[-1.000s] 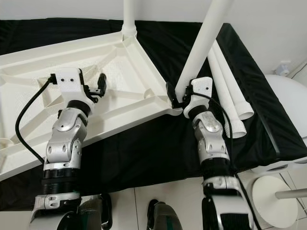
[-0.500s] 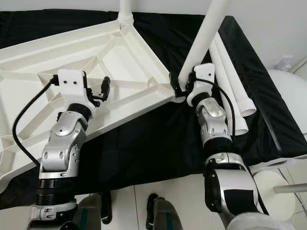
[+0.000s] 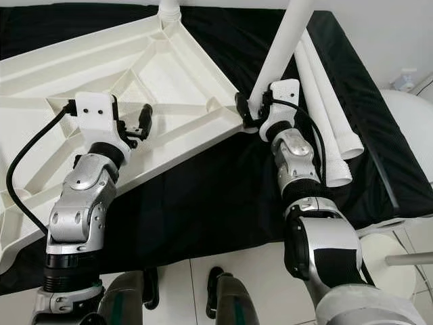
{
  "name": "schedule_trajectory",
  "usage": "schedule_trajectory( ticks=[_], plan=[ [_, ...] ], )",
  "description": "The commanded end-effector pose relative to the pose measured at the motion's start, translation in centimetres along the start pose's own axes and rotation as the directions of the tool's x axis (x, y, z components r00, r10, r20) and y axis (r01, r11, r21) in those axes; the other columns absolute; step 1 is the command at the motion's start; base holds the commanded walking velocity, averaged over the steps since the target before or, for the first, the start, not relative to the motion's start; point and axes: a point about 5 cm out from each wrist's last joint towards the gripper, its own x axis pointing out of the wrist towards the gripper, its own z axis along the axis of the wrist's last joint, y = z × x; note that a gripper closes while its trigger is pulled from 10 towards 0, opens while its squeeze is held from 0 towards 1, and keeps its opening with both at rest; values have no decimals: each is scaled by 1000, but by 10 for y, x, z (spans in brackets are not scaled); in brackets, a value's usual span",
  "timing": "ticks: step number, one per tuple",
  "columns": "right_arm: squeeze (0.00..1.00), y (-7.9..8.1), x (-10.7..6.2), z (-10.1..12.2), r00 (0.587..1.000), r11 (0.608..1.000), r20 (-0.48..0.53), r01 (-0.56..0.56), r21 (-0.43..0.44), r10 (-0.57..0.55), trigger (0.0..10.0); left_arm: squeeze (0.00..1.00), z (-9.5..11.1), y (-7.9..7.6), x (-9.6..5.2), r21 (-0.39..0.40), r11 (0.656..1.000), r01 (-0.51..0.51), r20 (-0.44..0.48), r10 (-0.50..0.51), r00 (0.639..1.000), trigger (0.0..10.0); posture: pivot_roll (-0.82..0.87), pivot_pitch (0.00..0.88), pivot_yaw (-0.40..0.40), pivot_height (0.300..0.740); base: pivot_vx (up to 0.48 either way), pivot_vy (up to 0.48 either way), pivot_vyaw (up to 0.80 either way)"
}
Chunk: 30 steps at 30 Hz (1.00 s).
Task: Building children table
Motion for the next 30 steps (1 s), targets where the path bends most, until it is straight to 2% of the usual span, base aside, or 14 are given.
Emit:
schedule_trajectory(
  ticks=[1, 5, 10, 12, 14, 16, 21, 25, 30],
  plan=[
    [0, -1, -6, -2, 1000, 1000, 28, -1, 17, 1, 10000, 0, 0, -4, 0, 5, 999, 43, -7, -43, 999, 10000, 65, 225, -77, 740, 0, 0, 0],
    [0, 2, -10, 0, 997, 999, 76, -23, 22, 22, 10000, 0, -1, -3, 1, 23, 998, 51, -20, -51, 999, 10000, 57, 215, -78, 740, 0, 0, 0],
    [0, 11, -29, 1, 986, 999, 159, -46, 18, 43, 10000, 0, -2, 5, 8, 87, 994, 64, -28, -62, 998, 10000, 43, 180, -80, 740, 0, 0, 0],
    [0, 11, -29, 1, 986, 999, 159, -46, 18, 43, 10000, 0, -2, 5, 8, 87, 994, 64, -28, -62, 998, 10000, 43, 180, -80, 740, 0, 0, 0],
    [0, 16, -42, -1, 984, 999, 179, -20, 35, 13, 10000, 0, 1, 11, 14, 103, 993, 52, -17, -51, 999, 10000, 35, 142, -73, 740, 0, 0, 0],
    [0, 21, -50, -4, 984, 999, 179, 6, 51, -15, 10000, 0, 0, 13, 17, 109, 993, 47, -14, -46, 999, 10000, 31, 124, -66, 740, 0, 0, 0],
    [0, 24, -54, -7, 985, 998, 169, 27, 58, -36, 10000, 0, -3, 14, 19, 101, 994, 41, -18, -39, 999, 10000, 14, 101, -50, 740, 0, 0, 0],
    [0, 31, -60, -13, 989, 996, 123, 74, 49, -80, 10000, 0, -14, 13, 24, 56, 998, 28, -47, -25, 999, 10000, -13, 68, -19, 740, 0, 0, 0],
    [0, 35, -63, -12, 989, 993, 98, 110, 34, -112, 10000, 0, -26, 10, 31, 71, 997, 22, -95, -15, 995, 10000, -41, 44, 11, 740, 0, 0, 0]
  ],
)
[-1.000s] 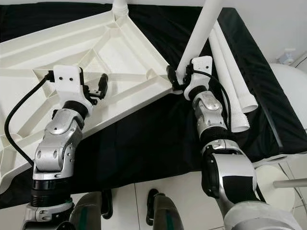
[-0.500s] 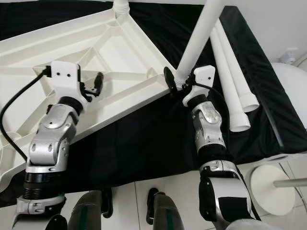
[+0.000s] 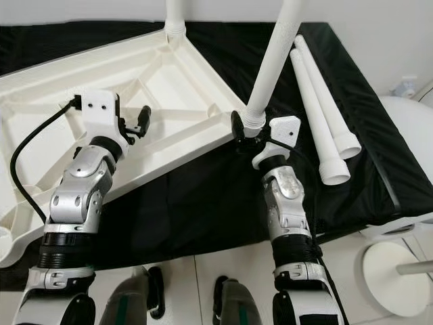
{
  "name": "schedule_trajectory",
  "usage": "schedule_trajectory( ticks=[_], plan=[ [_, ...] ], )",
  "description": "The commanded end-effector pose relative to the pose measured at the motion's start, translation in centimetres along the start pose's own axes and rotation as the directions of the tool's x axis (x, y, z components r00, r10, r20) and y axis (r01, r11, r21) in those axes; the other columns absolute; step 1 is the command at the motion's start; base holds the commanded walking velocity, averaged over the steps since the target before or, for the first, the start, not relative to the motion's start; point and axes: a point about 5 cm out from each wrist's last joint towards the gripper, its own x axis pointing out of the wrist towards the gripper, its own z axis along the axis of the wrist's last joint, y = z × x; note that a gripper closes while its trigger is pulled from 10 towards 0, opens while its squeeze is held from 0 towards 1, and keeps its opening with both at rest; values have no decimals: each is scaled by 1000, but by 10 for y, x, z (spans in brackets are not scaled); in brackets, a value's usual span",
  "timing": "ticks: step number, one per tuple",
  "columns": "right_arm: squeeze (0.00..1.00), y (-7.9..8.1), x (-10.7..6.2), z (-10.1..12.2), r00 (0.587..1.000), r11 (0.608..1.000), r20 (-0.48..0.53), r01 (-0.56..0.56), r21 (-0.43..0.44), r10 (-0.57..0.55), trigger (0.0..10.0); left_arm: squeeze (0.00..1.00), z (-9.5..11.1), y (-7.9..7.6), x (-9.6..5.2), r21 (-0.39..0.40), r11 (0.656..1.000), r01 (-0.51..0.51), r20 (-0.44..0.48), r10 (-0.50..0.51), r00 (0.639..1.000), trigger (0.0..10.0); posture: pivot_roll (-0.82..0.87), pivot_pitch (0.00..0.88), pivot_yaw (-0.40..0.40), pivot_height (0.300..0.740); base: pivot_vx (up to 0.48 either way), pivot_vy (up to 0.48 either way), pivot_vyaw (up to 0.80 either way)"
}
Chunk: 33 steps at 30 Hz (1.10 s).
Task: Building children table
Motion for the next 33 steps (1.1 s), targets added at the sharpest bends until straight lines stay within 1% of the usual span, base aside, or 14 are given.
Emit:
schedule_trajectory(
  ticks=[1, 3, 8, 9, 12, 14, 16, 19, 23, 24, 25, 26, 30, 33],
  plan=[
    [0, 1, -2, -2, 1000, 1000, -18, 8, -8, -8, 10000, 0, -3, -2, 2, 8, 1000, -7, -9, 8, 1000, 10000, -41, 44, 11, 740, 0, 0, 0],
    [0, 1, -6, -1, 999, 999, -26, 29, -23, -29, 10000, 0, -5, -5, 5, 30, 999, 12, -25, -12, 1000, 10000, -42, 41, 19, 740, 0, 0, 0],
    [0, 2, -14, -5, 999, 999, -32, 35, -38, -36, 10000, 0, -6, -6, 3, 53, 997, 48, -34, -46, 998, 10000, -33, 46, 15, 740, 0, 0, 0],
    [0, 4, -20, -8, 998, 999, -44, 32, -41, -34, 10000, 0, -9, -6, 0, 75, 995, 71, -41, -68, 997, 10000, -25, 52, 10, 740, 0, 0, 0],
    [0, 7, -24, -11, 998, 999, -56, 29, -33, -31, 10000, 0, -13, -3, -4, 86, 992, 92, -54, -88, 995, 10000, -17, 57, 6, 740, 0, 0, 0],
    [0, 14, -32, -15, 997, 1000, -75, 18, -14, -19, 10000, 0, -20, 2, -14, 134, 979, 152, -88, -141, 986, 10000, 2, 60, -5, 740, 0, 0, 0],
    [0, 15, -33, -15, 997, 1000, -82, 14, -10, -15, 10000, 0, -22, 4, -16, 152, 975, 163, -89, -151, 985, 10000, 3, 61, -6, 740, 0, 0, 0],
    [0, 18, -35, -17, 995, 1000, -101, 11, -9, -12, 10000, 0, -29, 5, -21, 184, 960, 213, -119, -193, 974, 10000, 9, 61, -14, 740, 0, 0, 0],
    [0, 17, -35, -17, 994, 1000, -105, 13, -10, -14, 10000, 0, -31, 5, -22, 205, 951, 230, -124, -208, 970, 10000, 11, 64, -16, 740, 0, 0, 0],
    [0, 17, -35, -16, 994, 1000, -106, 14, -11, -16, 10000, 0, -31, 4, -23, 217, 941, 261, -133, -236, 963, 10000, 13, 65, -17, 740, 0, 0, 0],
    [0, 17, -35, -16, 994, 1000, -106, 14, -11, -16, 10000, 0, -31, 4, -23, 217, 941, 261, -133, -236, 963, 10000, 13, 65, -17, 740, 0, 0, 0],
    [0, 16, -34, -16, 994, 1000, -107, 15, -13, -16, 10000, 0, -30, 2, -23, 219, 932, 290, -137, -265, 955, 10000, 12, 66, -15, 740, 0, 0, 0],
    [0, 15, -35, -16, 994, 1000, -108, 14, -17, -16, 10000, 0, -27, 0, -23, 214, 916, 339, -143, -314, 939, 10000, 9, 70, -15, 740, 0, 0, 0],
    [0, 16, -36, -15, 993, 1000, -114, 14, -19, -17, 10000, 0, -24, -3, -22, 246, 876, 415, -160, -385, 909, 10000, 4, 74, -12, 740, 0, 0, 0]
  ],
)
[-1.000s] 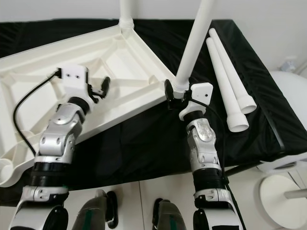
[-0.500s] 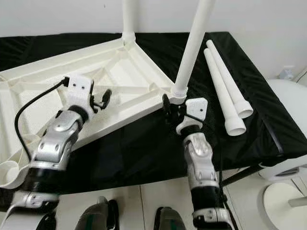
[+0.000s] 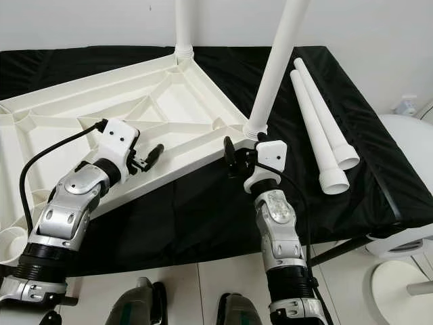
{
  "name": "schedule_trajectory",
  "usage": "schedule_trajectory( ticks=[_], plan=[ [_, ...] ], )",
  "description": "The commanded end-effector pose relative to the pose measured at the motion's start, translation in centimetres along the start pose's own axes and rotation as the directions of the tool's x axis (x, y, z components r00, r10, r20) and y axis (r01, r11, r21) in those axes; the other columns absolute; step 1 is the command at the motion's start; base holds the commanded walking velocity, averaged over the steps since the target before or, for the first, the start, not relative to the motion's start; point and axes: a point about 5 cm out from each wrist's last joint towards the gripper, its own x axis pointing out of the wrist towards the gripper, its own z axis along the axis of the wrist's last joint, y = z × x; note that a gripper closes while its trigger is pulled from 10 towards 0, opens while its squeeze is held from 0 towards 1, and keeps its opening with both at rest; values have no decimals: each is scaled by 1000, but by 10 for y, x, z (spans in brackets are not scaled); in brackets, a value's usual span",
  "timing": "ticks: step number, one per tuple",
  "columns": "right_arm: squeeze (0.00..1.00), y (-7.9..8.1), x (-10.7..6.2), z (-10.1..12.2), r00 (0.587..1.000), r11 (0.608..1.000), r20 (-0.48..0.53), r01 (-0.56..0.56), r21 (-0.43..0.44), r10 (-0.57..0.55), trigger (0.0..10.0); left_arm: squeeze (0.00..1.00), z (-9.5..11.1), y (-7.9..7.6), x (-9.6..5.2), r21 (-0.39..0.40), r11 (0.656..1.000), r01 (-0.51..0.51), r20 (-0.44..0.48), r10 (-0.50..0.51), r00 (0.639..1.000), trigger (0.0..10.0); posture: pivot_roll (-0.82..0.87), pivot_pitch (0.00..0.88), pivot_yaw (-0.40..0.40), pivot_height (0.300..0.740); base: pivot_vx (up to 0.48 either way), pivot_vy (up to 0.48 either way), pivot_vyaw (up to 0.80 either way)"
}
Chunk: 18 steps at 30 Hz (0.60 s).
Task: Building children table
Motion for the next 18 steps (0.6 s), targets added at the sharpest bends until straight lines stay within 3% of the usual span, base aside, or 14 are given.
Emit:
schedule_trajectory(
  ticks=[1, 11, 18],
  plan=[
    [0, -1, -2, -1, 1000, 1000, -18, 4, -6, -4, 10000, 0, 4, -5, 1, 24, 997, 67, 13, -67, 998, 10000, 4, 74, -12, 740, 0, 0, 0],
    [0, 6, -11, -3, 999, 1000, -33, 0, 3, 0, 10000, 0, -1, -20, 9, 23, 987, 159, -27, -159, 987, 10000, -11, 77, -12, 740, 0, 0, 0],
    [0, 14, -17, -3, 999, 1000, -40, -4, 21, 5, 10000, 0, -11, -22, 22, -71, 991, 113, -117, -121, 986, 10000, -28, 79, -8, 740, 0, 0, 0]
  ],
)
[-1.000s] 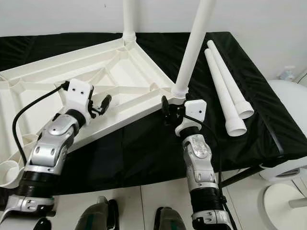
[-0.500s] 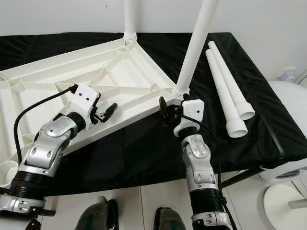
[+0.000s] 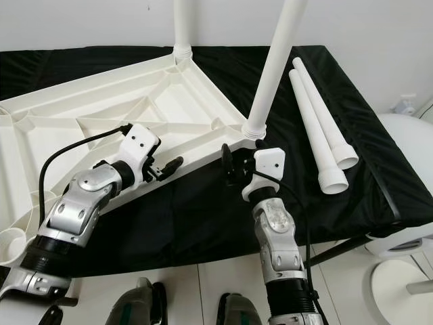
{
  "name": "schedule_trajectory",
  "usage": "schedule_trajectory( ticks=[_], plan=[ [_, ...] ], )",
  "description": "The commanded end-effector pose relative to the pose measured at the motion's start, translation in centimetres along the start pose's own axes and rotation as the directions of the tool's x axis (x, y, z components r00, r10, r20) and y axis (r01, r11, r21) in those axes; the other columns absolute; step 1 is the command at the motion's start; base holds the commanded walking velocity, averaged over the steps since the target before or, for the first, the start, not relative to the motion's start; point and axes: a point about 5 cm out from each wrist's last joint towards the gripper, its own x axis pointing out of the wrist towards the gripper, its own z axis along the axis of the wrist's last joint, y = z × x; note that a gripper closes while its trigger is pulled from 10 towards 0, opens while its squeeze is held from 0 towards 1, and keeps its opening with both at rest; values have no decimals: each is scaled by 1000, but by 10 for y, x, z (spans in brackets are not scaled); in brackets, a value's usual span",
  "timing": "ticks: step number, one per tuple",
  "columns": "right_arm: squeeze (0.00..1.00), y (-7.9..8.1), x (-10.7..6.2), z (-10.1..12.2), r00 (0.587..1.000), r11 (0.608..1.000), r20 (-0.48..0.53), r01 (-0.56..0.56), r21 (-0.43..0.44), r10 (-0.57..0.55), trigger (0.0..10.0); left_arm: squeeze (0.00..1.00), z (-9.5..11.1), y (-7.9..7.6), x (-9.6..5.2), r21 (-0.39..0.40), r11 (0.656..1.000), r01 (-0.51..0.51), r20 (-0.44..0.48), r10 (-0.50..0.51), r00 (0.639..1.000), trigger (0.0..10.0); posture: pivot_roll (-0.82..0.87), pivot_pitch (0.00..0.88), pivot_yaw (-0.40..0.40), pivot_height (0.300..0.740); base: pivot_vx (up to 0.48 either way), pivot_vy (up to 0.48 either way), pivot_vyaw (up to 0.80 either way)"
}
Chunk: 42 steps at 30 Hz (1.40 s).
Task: Building children table
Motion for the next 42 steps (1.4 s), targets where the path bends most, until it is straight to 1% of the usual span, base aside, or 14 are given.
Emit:
schedule_trajectory(
  ticks=[1, 5, 12, 17, 18, 21, 25, 27, 28, 29, 30, 31, 32, 42],
  plan=[
    [0, 2, -2, 0, 1000, 1000, -9, 2, -2, -2, 10000, 0, -12, 1, 3, -27, 998, -49, -66, 47, 997, 10000, -28, 79, -8, 740, 0, 0, 0],
    [0, 4, -4, 0, 1000, 1000, -11, 2, 1, -2, 10000, 0, -13, 6, 6, -50, 996, -77, -93, 72, 993, 10000, -32, 77, -7, 740, 0, 0, 0],
    [0, 3, -4, 1, 1000, 1000, -12, 3, -3, -3, 10000, 0, -13, 16, 7, -32, 991, -126, -110, 122, 986, 10000, -38, 71, -8, 740, 0, 0, 0],
    [0, 4, -5, 1, 1000, 1000, -15, 0, -7, 0, 10000, 0, -20, 29, 5, -13, 987, -159, -178, 154, 972, 10000, -38, 71, -8, 740, 0, 0, 0],
    [0, 4, -5, 1, 1000, 1000, -15, 0, -7, 0, 10000, 0, -20, 29, 5, -13, 987, -159, -178, 154, 972, 10000, -38, 71, -8, 740, 0, 0, 0],
    [0, 6, -6, 1, 1000, 1000, -16, -2, -5, 2, 10000, 0, -22, 36, 5, -32, 983, -180, -227, 168, 959, 10000, -38, 73, -3, 740, 0, 0, 0],
    [0, 7, -6, 1, 1000, 1000, -17, -1, -4, 1, 10000, 0, -22, 39, 5, -41, 980, -193, -245, 178, 953, 10000, -41, 72, 2, 740, 0, 0, 0],
    [0, 7, -6, 2, 1000, 1000, -17, 0, -3, 0, 10000, 0, -20, 40, 5, -43, 979, -200, -245, 184, 952, 9725, -41, 73, 2, 740, 0, 0, 0],
    [0, 7, -7, 2, 1000, 1000, -17, 2, -3, -3, 10000, 0, -16, 42, 6, -53, 977, -209, -236, 191, 953, 6314, -42, 73, 3, 740, 0, 0, 0],
    [0, 7, -7, 2, 1000, 1000, -17, 4, -4, -4, 10000, 0, -14, 43, 7, -61, 975, -214, -229, 195, 954, 6314, -42, 74, 3, 740, 0, 0, 0],
    [0, 7, -7, 2, 1000, 1000, -18, 5, -4, -6, 10000, 0, -11, 44, 7, -65, 974, -218, -223, 199, 954, 1922, -43, 75, 3, 740, 0, 0, 0],
    [0, 7, -7, 2, 1000, 1000, -18, 5, -4, -6, 10000, 0, -11, 44, 7, -65, 974, -218, -223, 199, 954, 1922, -43, 75, 3, 740, 0, 0, 0],
    [0, 7, -7, 2, 1000, 1000, -18, 7, -5, -7, 10000, 0, -8, 45, 8, -74, 972, -221, -209, 202, 957, 0, -41, 76, 2, 740, 0, 0, 0],
    [0, 8, -8, 1, 1000, 1000, -23, 14, -6, -14, 10000, 0, 3, 48, 9, -82, 970, -228, -185, 210, 960, 0, -41, 85, 4, 740, 0, 0, 0]
  ],
)
